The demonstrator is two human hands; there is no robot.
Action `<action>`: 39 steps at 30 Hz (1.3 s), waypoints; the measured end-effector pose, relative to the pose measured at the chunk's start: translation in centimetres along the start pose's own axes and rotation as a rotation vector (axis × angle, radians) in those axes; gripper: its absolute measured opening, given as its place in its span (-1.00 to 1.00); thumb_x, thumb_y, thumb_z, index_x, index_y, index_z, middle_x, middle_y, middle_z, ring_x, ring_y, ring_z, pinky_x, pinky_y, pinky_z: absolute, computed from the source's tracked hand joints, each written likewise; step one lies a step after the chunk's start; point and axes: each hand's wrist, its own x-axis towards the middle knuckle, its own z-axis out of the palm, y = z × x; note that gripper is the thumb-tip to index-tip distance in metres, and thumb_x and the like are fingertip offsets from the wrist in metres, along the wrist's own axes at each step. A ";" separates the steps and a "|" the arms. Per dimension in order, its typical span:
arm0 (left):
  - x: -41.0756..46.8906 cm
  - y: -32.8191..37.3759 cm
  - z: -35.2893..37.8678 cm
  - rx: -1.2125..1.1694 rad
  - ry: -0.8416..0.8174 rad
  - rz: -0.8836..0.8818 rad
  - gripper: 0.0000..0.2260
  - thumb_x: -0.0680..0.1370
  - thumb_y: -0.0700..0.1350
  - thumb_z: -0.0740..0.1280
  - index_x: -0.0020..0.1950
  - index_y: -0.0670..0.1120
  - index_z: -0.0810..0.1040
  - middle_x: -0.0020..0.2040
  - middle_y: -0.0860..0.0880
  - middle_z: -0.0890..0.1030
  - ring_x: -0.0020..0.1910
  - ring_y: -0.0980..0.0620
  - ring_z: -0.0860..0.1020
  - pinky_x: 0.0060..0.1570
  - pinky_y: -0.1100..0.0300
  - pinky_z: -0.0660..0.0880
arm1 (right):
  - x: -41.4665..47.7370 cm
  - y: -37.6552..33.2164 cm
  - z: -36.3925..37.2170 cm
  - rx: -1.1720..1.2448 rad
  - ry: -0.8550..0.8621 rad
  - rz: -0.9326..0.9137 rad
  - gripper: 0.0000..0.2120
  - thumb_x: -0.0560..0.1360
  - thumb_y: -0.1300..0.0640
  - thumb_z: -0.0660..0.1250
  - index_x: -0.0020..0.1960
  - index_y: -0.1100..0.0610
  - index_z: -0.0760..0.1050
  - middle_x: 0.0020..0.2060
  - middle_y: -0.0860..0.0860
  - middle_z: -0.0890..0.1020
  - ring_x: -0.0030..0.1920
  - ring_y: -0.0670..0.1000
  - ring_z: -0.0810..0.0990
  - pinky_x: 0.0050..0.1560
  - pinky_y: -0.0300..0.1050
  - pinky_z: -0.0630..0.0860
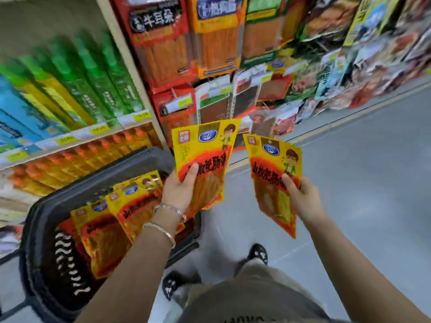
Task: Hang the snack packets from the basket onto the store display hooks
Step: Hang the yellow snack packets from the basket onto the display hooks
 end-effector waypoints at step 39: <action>23.2 34.1 38.7 -0.077 0.151 0.373 -0.93 0.54 0.04 0.30 -0.12 0.15 0.55 -0.23 0.26 0.55 -0.27 0.27 0.48 -0.15 0.26 0.31 | 46.4 -7.8 -30.5 -0.057 0.357 -0.493 -0.81 0.60 0.00 0.17 -0.15 0.02 0.45 -0.31 -0.10 0.52 -0.27 -0.13 0.44 -0.27 -0.13 0.24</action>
